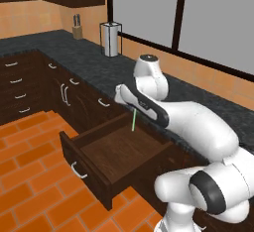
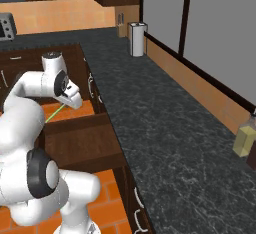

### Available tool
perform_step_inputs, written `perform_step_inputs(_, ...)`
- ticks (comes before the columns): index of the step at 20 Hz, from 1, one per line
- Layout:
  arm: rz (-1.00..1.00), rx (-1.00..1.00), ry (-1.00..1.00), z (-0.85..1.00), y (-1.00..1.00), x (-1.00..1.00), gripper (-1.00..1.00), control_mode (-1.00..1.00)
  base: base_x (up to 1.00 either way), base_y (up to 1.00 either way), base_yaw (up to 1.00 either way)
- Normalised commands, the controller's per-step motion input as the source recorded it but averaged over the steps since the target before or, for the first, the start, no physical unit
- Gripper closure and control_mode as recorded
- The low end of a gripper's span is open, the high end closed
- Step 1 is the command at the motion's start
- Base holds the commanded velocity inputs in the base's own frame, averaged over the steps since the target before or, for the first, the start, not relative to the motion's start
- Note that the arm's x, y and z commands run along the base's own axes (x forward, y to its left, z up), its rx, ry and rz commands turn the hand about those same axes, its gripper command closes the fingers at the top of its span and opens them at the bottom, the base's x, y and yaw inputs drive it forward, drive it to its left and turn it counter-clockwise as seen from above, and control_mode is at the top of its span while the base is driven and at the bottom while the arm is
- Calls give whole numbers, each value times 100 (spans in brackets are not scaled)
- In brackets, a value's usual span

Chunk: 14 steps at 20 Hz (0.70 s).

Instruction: Take a straw from the drawer in front and place it inside the glass cup on the dining counter.

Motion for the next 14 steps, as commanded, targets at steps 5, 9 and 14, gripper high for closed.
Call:
perform_step_inputs(5,25,0,0,9,-18,-45,100,-100,0,0,0)
perform_step_inputs(9,14,-4,0,0,0,-7,100,-100,0,0,0)
perform_step_inputs(14,8,-13,0,-1,0,0,100,-100,0,0,0)
